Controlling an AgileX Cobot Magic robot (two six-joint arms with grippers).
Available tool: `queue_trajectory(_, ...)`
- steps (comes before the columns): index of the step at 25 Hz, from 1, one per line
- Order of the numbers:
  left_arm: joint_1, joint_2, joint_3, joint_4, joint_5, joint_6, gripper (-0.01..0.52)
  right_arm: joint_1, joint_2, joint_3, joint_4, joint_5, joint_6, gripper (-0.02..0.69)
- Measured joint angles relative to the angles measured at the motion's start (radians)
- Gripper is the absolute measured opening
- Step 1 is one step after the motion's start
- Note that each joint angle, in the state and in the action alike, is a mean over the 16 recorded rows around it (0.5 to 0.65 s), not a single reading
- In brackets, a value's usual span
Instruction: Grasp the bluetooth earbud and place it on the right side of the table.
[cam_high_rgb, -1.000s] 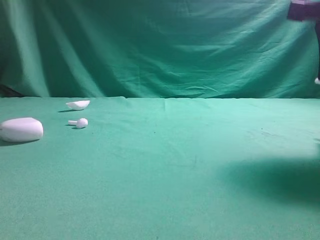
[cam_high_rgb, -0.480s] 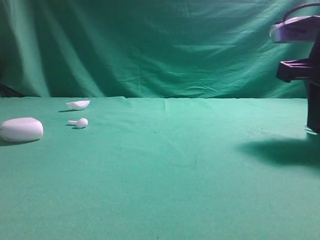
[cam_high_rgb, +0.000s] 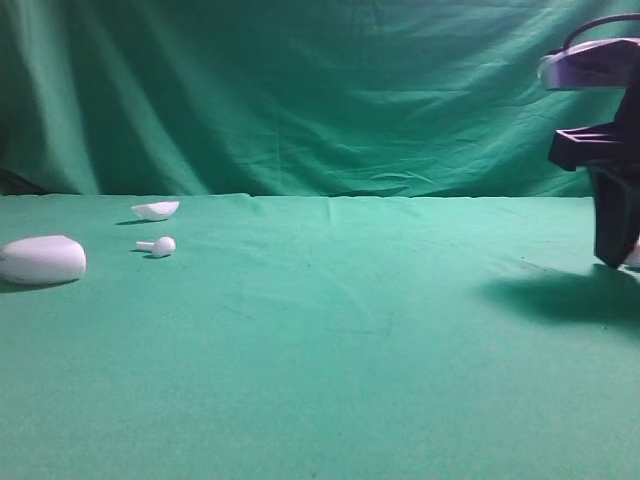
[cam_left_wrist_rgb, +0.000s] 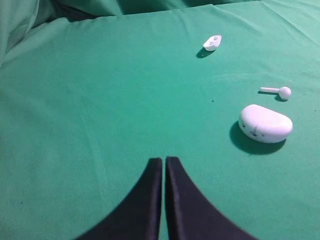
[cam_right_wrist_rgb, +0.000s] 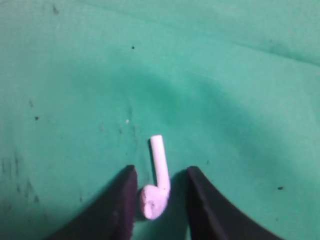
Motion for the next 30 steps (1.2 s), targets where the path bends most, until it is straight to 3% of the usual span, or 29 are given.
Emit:
queue_trajectory(7, 0.0, 0.0, 0.0, 0.0, 0.0, 0.0, 0.0, 0.0, -0.01, -0.068, 0.019, 0.104, 0.0, 0.435)
queue_trajectory(11, 0.0, 0.0, 0.0, 0.0, 0.0, 0.0, 0.0, 0.0, -0.071, -0.12, 0.039, 0.195, 0.0, 0.458)
queue_trajectory(15, 0.0, 0.0, 0.0, 0.0, 0.0, 0.0, 0.0, 0.0, -0.191, -0.166, 0.06, 0.299, -0.001, 0.378)
queue_trajectory(26, 0.0, 0.0, 0.0, 0.0, 0.0, 0.0, 0.0, 0.001, -0.778, -0.111, 0.118, 0.448, -0.007, 0.056)
queue_trajectory(30, 0.0, 0.0, 0.0, 0.0, 0.0, 0.0, 0.0, 0.001, -1.016, -0.032, 0.131, 0.46, -0.012, 0.006)
